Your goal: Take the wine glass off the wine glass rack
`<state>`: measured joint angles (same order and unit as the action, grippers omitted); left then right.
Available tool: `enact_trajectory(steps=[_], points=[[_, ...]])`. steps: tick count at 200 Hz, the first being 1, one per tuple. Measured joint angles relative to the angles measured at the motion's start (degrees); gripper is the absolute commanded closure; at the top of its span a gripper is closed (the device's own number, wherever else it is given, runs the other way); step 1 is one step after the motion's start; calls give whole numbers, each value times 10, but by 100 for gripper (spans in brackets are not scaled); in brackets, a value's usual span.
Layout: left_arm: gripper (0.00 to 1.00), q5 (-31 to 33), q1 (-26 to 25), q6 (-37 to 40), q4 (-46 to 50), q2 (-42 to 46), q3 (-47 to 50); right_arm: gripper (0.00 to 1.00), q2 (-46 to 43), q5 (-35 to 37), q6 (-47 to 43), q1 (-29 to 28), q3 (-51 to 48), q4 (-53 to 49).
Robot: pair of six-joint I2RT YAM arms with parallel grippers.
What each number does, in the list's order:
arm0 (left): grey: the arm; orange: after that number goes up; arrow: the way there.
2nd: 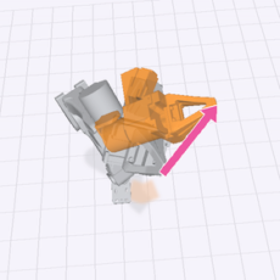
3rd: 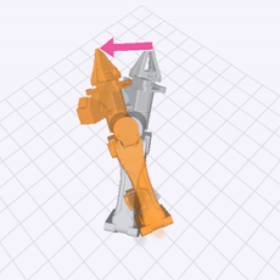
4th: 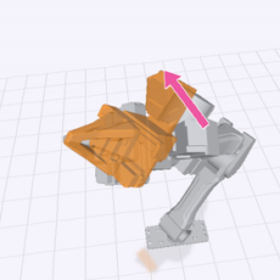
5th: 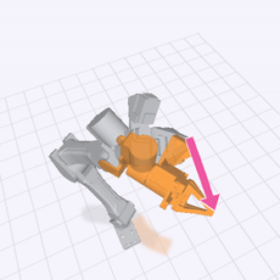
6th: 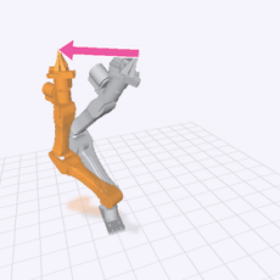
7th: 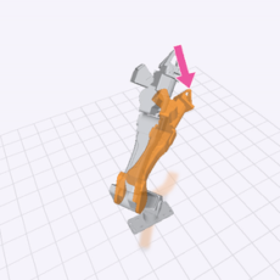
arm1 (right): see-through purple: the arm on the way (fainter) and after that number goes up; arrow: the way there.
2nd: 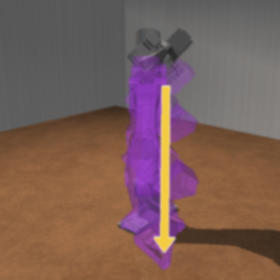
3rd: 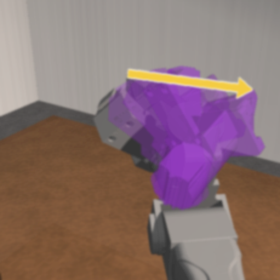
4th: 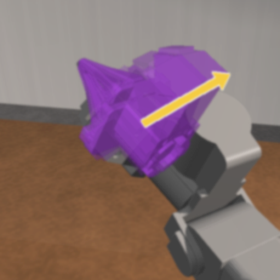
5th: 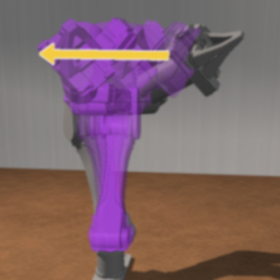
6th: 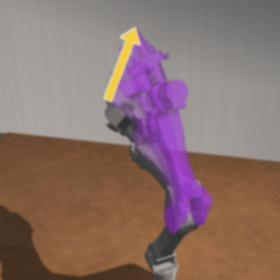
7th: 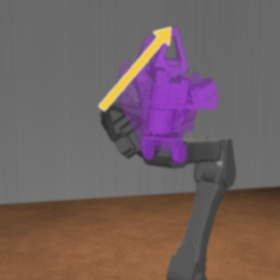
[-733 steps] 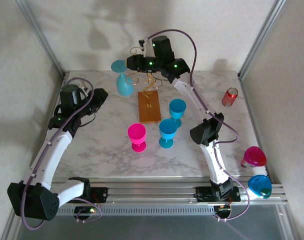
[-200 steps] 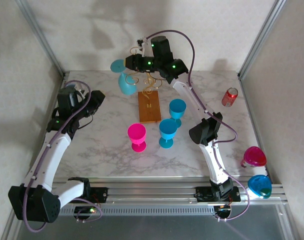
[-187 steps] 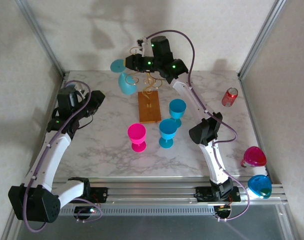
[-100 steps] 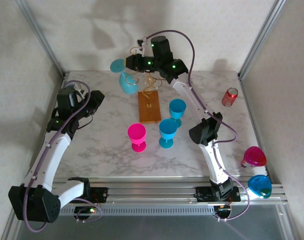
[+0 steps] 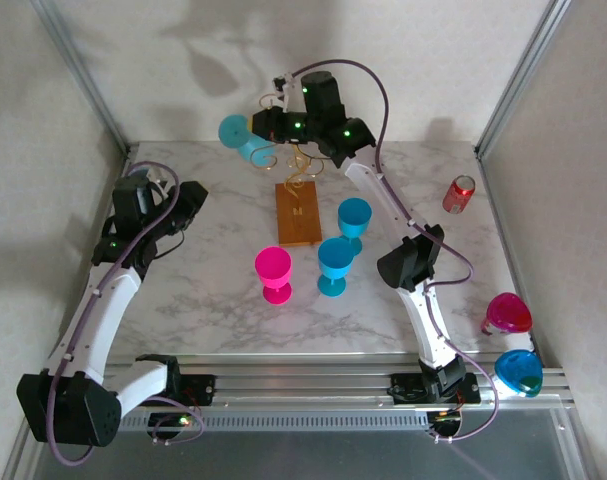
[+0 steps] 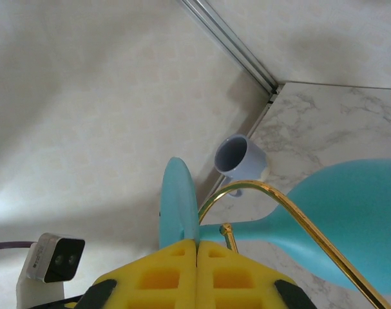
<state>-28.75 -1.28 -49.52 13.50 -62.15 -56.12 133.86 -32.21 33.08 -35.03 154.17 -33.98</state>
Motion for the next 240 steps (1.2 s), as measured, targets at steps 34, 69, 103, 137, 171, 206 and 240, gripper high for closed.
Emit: enact_trajectory(steps=[34, 69, 103, 137, 171, 206, 240], points=[[70, 0, 0, 0, 0, 3, 0, 100, 0, -1, 7, 0, -1, 6], [70, 0, 0, -2, 0, 5, 0, 100, 0, -7, 19, 1, -8, 20], [70, 0, 1, -2, 0, 14, 1, 100, 0, -9, 28, 3, -10, 30], [70, -1, 3, -2, 0, 15, 1, 100, 0, -9, 38, 4, -16, 47], [70, -1, 4, -5, 0, 15, 1, 100, -2, -9, 45, 7, -19, 57], [70, -2, 4, -9, 0, 15, 1, 100, -6, -9, 57, 9, -32, 77], [70, -1, 4, -11, 0, 15, 1, 100, -6, -9, 68, 10, -35, 91]])
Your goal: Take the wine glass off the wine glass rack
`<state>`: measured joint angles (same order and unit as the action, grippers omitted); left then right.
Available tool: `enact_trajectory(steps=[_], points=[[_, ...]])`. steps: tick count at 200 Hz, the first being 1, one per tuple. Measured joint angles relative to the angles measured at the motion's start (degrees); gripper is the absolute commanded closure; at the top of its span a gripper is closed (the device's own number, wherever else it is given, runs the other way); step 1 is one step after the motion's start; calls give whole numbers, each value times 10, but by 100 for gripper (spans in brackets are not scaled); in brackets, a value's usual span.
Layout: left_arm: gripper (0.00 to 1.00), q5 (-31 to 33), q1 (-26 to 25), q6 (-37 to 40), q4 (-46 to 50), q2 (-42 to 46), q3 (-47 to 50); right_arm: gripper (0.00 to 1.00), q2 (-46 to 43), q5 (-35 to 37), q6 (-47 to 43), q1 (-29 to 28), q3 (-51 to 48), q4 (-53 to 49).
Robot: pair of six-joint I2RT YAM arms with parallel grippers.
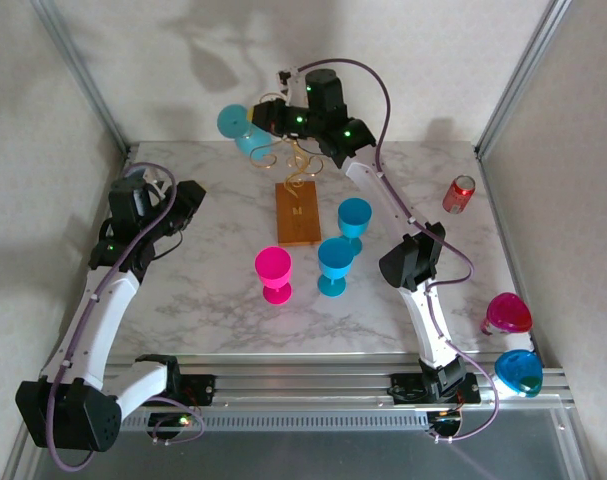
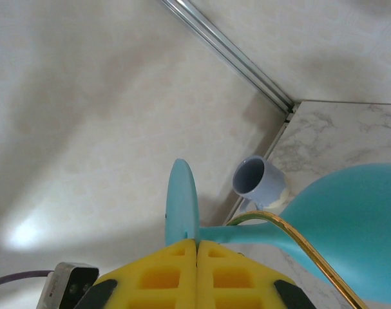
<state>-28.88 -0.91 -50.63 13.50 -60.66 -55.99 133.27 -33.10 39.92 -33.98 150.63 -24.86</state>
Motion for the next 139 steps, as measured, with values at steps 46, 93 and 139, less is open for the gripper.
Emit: enact_trajectory(steps=[46, 93, 139], points=[[70, 0, 0, -2, 0, 0, 6, 100, 0, -1, 9, 1, -1, 3], [70, 0, 0, -4, 0, 4, 6, 100, -10, 7, 8, 2, -14, 3], [70, 0, 0, -6, 0, 4, 6, 100, -28, 25, 8, 11, -50, 6]])
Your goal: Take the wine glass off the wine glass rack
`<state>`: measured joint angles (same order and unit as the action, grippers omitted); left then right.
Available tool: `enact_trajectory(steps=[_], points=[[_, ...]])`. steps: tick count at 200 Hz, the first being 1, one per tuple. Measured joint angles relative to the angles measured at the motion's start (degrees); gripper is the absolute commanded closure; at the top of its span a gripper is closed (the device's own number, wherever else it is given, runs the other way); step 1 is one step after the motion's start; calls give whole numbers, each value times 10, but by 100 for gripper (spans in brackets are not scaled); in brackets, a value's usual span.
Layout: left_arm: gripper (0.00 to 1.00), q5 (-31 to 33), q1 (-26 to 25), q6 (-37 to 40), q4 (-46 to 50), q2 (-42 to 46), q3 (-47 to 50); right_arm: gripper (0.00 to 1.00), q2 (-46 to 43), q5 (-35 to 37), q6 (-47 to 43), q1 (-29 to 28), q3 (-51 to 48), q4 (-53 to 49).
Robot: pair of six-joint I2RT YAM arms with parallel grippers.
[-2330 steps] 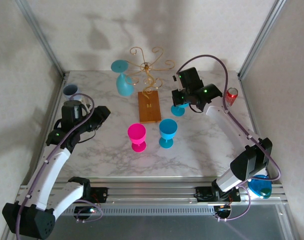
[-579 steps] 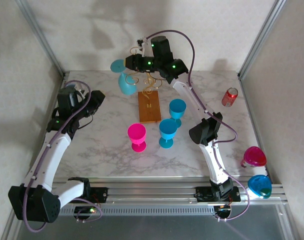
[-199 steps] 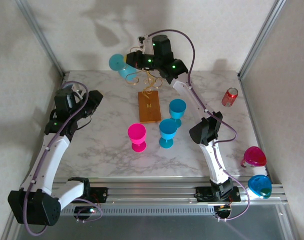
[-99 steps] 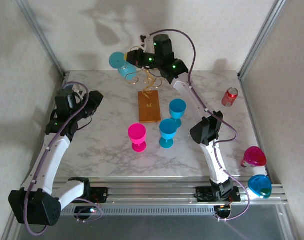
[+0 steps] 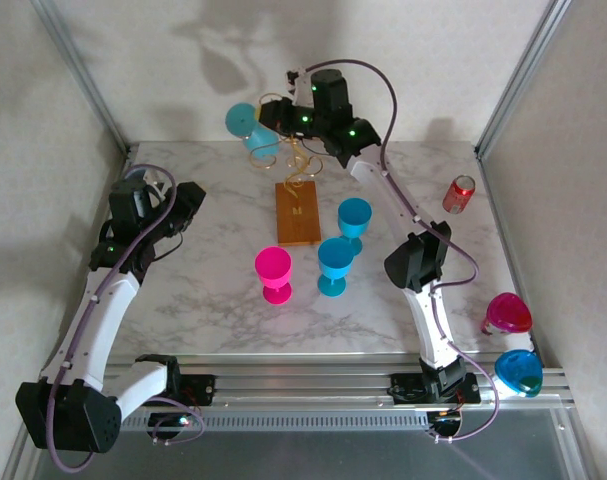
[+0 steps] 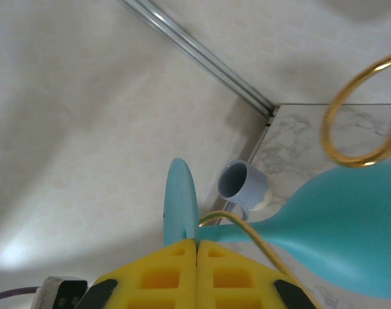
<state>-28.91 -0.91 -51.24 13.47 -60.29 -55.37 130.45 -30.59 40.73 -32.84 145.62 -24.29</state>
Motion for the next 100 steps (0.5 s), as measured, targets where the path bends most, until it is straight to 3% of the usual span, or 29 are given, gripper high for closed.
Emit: enact_trajectory(steps=[100], points=[[70, 0, 0, 0, 0, 3, 2, 100, -63, 8, 0, 5, -86, 26]])
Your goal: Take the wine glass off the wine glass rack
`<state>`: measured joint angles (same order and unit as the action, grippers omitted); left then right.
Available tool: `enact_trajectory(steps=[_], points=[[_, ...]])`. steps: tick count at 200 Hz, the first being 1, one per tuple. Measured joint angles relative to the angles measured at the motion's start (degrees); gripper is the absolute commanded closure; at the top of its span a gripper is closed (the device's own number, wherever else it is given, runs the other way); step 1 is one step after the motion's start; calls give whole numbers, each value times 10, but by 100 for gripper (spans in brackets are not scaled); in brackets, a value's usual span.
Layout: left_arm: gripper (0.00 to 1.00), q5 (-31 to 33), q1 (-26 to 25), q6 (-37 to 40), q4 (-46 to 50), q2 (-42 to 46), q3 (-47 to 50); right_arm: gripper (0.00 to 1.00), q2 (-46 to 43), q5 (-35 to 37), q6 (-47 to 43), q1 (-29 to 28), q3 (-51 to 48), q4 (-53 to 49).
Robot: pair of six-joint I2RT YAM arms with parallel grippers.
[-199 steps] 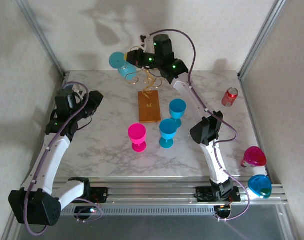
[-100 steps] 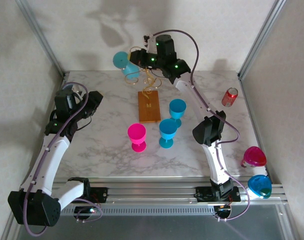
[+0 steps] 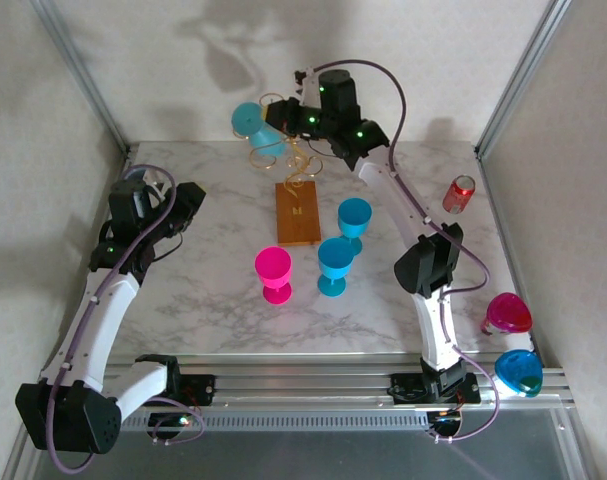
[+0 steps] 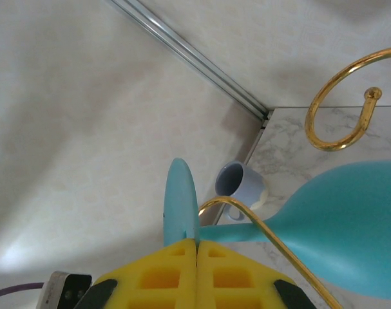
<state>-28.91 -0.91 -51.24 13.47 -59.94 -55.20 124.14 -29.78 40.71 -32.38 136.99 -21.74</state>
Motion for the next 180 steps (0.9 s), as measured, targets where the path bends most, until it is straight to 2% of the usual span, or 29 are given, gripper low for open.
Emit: enact_trajectory(steps=[180], points=[[70, 0, 0, -11, -4, 30, 10, 100, -94, -16, -10, 2, -108, 2]])
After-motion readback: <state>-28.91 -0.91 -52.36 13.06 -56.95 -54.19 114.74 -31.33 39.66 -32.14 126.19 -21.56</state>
